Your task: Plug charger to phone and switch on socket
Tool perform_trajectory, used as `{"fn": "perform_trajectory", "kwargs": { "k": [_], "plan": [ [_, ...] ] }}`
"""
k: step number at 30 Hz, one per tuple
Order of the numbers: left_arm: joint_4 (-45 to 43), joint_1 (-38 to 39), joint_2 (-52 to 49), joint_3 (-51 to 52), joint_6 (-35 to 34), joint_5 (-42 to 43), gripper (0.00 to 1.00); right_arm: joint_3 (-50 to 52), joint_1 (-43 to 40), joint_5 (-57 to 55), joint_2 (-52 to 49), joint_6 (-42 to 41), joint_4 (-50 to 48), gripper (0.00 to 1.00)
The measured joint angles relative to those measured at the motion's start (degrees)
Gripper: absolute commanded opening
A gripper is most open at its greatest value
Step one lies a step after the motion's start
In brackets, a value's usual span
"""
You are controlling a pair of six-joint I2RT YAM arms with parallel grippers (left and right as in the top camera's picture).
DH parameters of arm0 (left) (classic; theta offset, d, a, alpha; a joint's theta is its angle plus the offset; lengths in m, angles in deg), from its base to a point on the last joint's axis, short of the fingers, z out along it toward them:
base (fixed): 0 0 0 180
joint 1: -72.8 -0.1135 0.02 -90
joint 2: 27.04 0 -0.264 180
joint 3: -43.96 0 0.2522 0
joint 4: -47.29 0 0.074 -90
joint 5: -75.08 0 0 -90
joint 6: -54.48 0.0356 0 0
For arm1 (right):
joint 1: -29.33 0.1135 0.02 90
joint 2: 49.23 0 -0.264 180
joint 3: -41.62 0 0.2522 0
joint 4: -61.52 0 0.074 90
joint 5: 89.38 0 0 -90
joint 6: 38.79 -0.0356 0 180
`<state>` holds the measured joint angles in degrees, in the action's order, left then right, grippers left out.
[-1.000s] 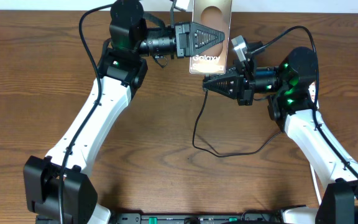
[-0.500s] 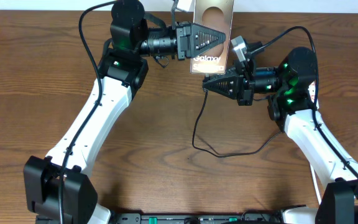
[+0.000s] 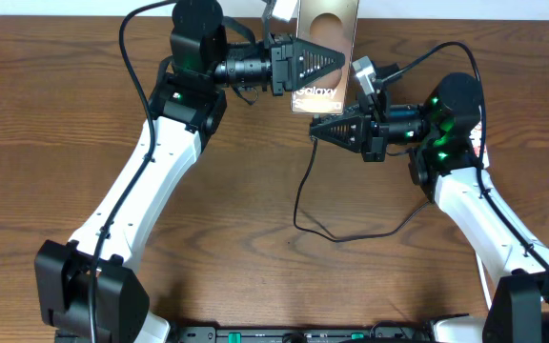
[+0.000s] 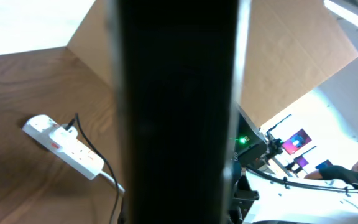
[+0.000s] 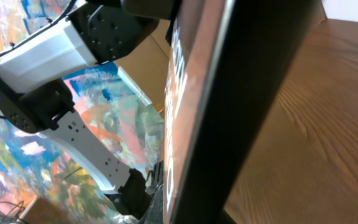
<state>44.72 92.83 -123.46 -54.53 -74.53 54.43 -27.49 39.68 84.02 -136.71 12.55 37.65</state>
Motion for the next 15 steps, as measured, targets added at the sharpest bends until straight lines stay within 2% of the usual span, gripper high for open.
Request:
{"fn": "perform_trajectory", "kwargs": {
  "k": [10, 15],
  "plan": [
    [2.8, 0.0, 0.5, -0.5, 7.4, -0.5, 0.07, 0.3, 0.0, -1.6, -0.3, -0.7, 0.2, 0.01],
    [8.0, -0.1, 1.0, -1.2, 10.7, -1.4, 0.08, 0.8, 0.5, -2.3, -0.3, -0.9, -0.3, 0.01]
  ]
}}
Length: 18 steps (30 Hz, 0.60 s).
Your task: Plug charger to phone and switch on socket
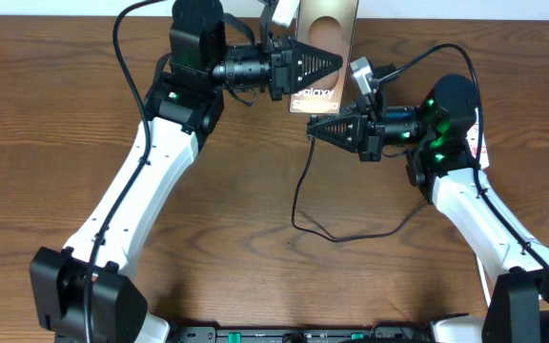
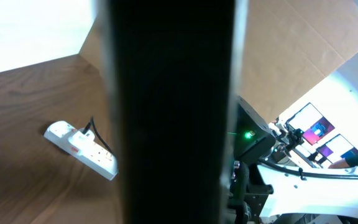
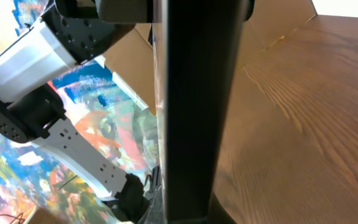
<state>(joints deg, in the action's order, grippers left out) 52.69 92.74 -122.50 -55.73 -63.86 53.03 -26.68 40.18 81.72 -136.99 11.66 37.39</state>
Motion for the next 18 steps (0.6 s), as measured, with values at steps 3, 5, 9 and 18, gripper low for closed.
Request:
{"fn": "perform_trajectory", "kwargs": {
  "k": [3, 5, 9, 18],
  "plan": [
    [2.5, 0.0, 0.4, -0.4, 1.3, -1.3, 0.07, 0.1, 0.0, -0.2, -0.4, -0.2, -1.2, 0.01],
    [3.6, 0.0, 0.7, -0.4, 1.8, -2.1, 0.07, 0.3, 0.0, -0.3, -0.6, -0.2, -1.7, 0.01],
    [4.0, 0.3, 0.7, -0.4, 2.9, -2.6, 0.07, 0.3, 0.0, -0.5, -0.7, -0.2, -1.8, 0.01],
    [11.9, 3.6, 2.3, -1.9, 8.4, -13.0, 0.07, 1.2, -1.0, -0.3, -0.9, -0.5, -2.7, 0.01]
  ]
}}
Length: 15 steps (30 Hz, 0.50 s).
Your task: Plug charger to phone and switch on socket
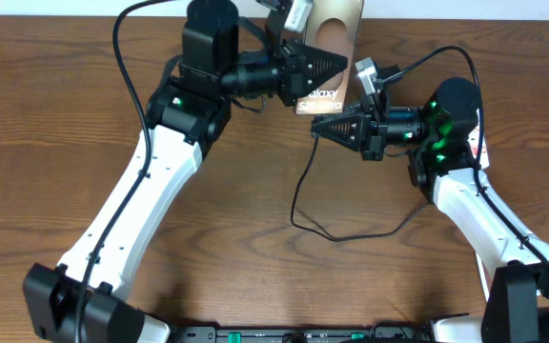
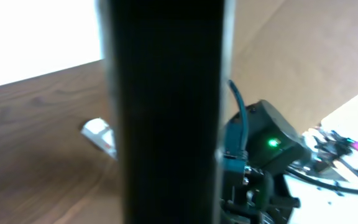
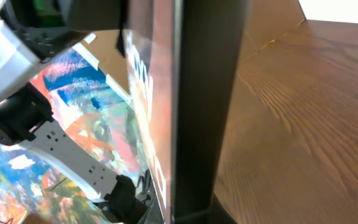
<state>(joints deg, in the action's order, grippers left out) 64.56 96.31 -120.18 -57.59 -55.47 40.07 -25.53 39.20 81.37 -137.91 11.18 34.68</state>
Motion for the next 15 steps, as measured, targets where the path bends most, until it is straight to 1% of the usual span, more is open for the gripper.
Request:
{"fn": "perform_trajectory", "kwargs": {
  "k": [4, 6, 7, 8, 9, 10, 11, 12, 13, 15],
  "plan": [
    [5.8, 1.2, 0.8, -0.4, 1.1, -7.4, 0.08, 0.0, 0.1, -0.7, 0.0, 0.7, 6.2, 0.01],
    [9.3, 1.8, 0.7, -0.5, 1.5, -12.2, 0.07, 0.0, 0.3, -1.6, 0.0, 2.7, 12.5, 0.01],
    [11.3, 1.9, 0.7, -0.4, 1.9, -15.3, 0.07, -0.2, 0.4, -2.3, 0.0, 4.8, 17.6, 0.01],
    [13.0, 2.1, 0.5, -0.2, 1.8, -17.9, 0.08, -0.2, 0.5, -2.8, 0.0, 5.8, 19.5, 0.01],
    [15.1, 2.3, 0.1, 0.2, 2.0, -20.8, 0.07, -0.5, 0.8, -4.3, 0.0, 9.1, 26.9, 0.01],
    [16.3, 2.5, -0.2, 0.4, 2.1, -22.4, 0.08, -0.6, 0.9, -5.2, 0.0, 10.8, 30.0, 0.01],
    [18.1, 2.7, -0.5, 0.9, 2.3, -24.8, 0.07, -0.9, 1.0, -6.5, 0.0, 14.1, 35.8, 0.01],
    [19.5, 2.9, -1.0, 1.3, 2.4, -26.8, 0.08, -1.1, 1.0, -7.7, 0.1, 15.8, 39.1, 0.01],
    [20.8, 2.9, -1.6, 1.7, 2.8, -29.1, 0.08, -1.4, 1.0, -10.3, 0.3, 19.4, 45.9, 0.01],
    [23.4, 2.8, -2.7, 2.6, 3.3, -33.4, 0.07, -1.8, 0.9, -16.4, 0.5, 24.2, 54.9, 0.01]
  ]
}}
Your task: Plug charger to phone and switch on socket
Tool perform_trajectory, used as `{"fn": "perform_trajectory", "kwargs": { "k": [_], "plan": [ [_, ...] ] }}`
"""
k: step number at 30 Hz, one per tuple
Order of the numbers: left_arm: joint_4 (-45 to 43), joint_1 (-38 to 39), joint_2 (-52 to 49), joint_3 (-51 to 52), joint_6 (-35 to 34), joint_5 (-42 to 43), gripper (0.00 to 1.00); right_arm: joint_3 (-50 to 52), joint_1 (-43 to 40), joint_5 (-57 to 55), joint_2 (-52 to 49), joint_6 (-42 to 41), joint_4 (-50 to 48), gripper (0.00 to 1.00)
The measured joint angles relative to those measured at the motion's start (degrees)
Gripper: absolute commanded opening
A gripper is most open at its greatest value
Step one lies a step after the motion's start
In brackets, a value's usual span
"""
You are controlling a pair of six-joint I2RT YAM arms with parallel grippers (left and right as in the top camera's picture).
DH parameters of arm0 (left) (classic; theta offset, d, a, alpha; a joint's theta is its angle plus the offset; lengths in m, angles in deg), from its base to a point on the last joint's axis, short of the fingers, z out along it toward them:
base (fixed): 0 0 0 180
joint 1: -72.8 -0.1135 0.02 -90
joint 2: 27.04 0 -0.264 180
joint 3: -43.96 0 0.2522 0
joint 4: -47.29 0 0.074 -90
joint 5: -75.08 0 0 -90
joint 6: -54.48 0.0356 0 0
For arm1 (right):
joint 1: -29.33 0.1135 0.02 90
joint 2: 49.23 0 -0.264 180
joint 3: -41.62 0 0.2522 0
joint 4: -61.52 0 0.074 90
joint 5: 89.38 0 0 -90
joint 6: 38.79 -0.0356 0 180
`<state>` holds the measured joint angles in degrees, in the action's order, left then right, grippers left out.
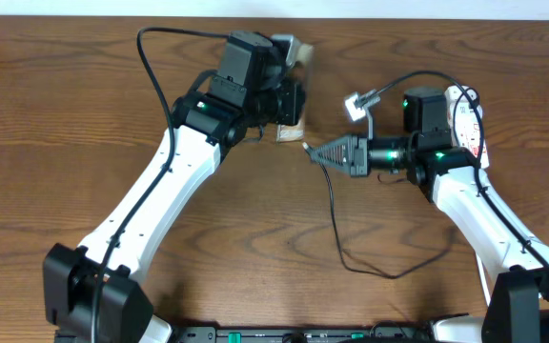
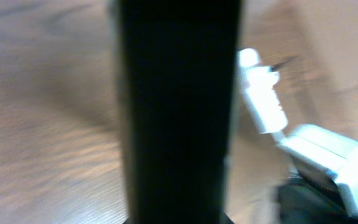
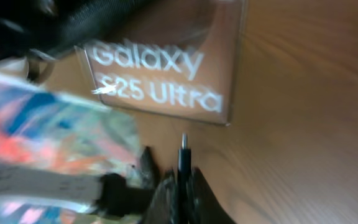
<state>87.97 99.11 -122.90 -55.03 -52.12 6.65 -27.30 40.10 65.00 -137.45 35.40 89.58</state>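
Note:
My left gripper (image 1: 288,103) is shut on the gold phone (image 1: 290,131), which shows in the left wrist view only as a dark bar (image 2: 178,112) filling the middle. In the right wrist view the phone's face (image 3: 160,74) reads "Galaxy S25 Ultra", its lower edge low over the table. My right gripper (image 1: 315,152) is shut on the black charger plug (image 3: 183,155). The plug's metal tip points at the phone's lower edge, a small gap short of it. The white socket strip (image 1: 465,107) lies at the right, beside the right arm.
The black charger cable (image 1: 343,238) loops from the plug across the wooden table (image 1: 84,124) toward the front and back up to the right. The socket strip (image 2: 263,99) shows blurred in the left wrist view. Both arms crowd the upper middle.
The left gripper and phone have moved left and down, toward the table. The right gripper with the plug has dropped lower, now just below the phone's edge. The cable loop shifted right.
At the oldest moment both grippers were raised at the upper middle, the left holding the phone, the right holding the plug beside it. They stayed close over the following moments. Now the phone is low over the table, with the plug tip facing its lower edge.

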Motion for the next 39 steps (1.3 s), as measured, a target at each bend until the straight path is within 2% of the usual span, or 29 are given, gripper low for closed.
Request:
{"fn": "perform_trajectory", "kwargs": {
  "k": [3, 4, 10, 18, 25, 26, 27, 29, 30, 32, 35, 37, 39],
  "plan": [
    [2.5, -0.2, -0.5, 0.5, 0.2, -4.1, 0.07, -0.3, 0.0, -9.5, 0.0, 4.4, 10.1, 0.01],
    [3.7, -0.2, -0.5, 0.5, 0.3, -5.7, 0.07, -0.3, 0.0, -16.2, 0.0, 6.3, 15.2, 0.01],
    [10.2, -0.2, -0.5, 0.5, 0.5, -12.6, 0.07, -0.4, 0.0, -43.8, 0.1, 8.9, 28.8, 0.01],
    [15.1, 0.4, -4.5, 0.5, 0.6, -14.2, 0.08, -0.5, 0.0, -59.1, -0.9, 5.9, 36.1, 0.02],
    [14.9, 1.2, -5.4, 0.5, 0.6, -14.3, 0.07, -0.5, 0.0, -64.2, -11.5, 5.4, 34.5, 0.12],
    [14.9, 1.4, -5.4, 0.5, 0.6, -14.3, 0.08, -0.6, 0.0, -64.4, -12.8, 5.4, 34.4, 0.24],
    [14.9, 1.5, -5.4, 0.5, 0.6, -14.3, 0.08, -1.0, 0.0, -64.5, -13.1, 5.4, 34.1, 0.48],
    [15.0, 1.7, -5.4, 0.5, 0.6, -14.2, 0.07, -1.1, 0.0, -64.8, -13.2, 4.8, 33.6, 0.64],
    [15.1, 1.8, -5.6, 0.5, 0.6, -14.3, 0.07, -1.1, 0.0, -65.1, -13.2, 4.7, 33.6, 0.76],
    [15.1, 1.8, -5.9, 0.5, 0.6, -14.3, 0.07, -1.2, -0.1, -65.1, -13.2, 4.5, 33.8, 0.84],
    [15.3, 1.8, -6.3, 0.5, 0.6, -14.3, 0.07, -1.5, -0.1, -65.1, -13.4, 3.6, 35.7, 0.84],
    [15.3, 1.8, -6.3, 0.5, 0.6, -14.3, 0.08, -1.5, -0.1, -65.0, -13.5, 2.3, 36.8, 0.8],
    [15.3, 1.8, -6.3, 0.5, 0.6, -14.3, 0.07, -1.5, -0.1, -64.3, -13.6, 0.9, 37.7, 0.64]
  ]
}}
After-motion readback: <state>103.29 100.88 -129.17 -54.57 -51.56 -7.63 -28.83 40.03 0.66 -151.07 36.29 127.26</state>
